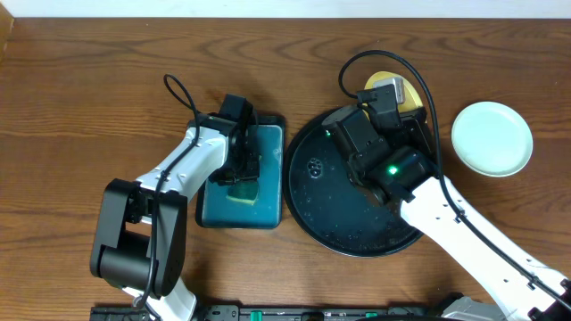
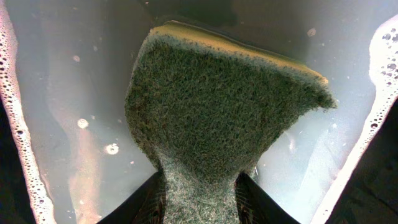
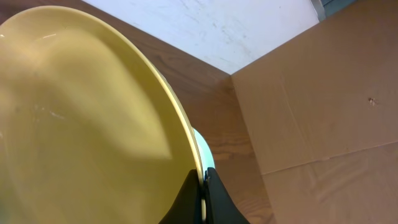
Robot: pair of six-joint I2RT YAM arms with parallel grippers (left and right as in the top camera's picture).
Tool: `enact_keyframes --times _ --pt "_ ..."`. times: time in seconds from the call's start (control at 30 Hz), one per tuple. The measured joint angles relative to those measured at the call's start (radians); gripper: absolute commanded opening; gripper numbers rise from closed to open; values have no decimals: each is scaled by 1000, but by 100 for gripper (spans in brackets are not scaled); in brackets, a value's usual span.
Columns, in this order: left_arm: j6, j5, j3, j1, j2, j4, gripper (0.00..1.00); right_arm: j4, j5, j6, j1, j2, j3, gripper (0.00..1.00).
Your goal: Clean dirty plates on tray and stack at the side
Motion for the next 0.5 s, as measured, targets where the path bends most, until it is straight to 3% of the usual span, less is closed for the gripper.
enact_keyframes --times 0.5 --pt "0 0 0 0 0 0 38 10 13 0 0 0 0 1"
